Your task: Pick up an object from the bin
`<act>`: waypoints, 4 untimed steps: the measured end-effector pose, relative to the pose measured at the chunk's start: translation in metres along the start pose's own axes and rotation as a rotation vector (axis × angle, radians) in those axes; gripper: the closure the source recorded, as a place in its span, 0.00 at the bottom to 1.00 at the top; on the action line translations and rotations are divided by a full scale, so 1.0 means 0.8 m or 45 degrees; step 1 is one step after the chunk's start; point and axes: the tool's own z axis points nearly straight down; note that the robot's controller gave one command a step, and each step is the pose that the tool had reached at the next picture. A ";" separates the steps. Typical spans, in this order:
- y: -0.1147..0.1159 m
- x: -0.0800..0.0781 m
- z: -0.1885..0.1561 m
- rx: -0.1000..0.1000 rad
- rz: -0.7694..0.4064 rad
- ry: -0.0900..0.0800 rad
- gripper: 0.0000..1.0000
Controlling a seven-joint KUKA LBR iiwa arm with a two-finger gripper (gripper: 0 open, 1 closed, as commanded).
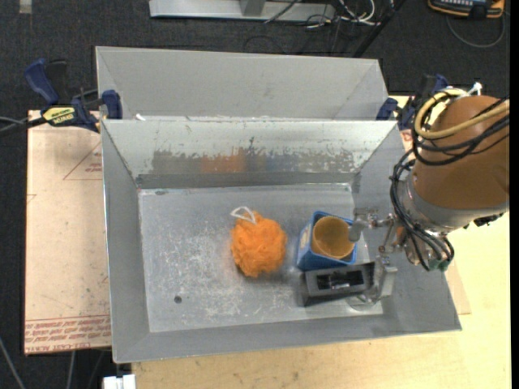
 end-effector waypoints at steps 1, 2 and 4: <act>0.000 -0.002 -0.005 0.001 -0.003 -0.011 0.00; 0.006 -0.011 0.031 0.002 -0.109 -0.015 0.00; -0.016 -0.055 0.173 -0.004 -0.077 -0.011 0.00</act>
Offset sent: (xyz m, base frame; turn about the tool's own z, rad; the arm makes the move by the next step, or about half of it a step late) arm 0.0213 0.0153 -0.1062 -0.2971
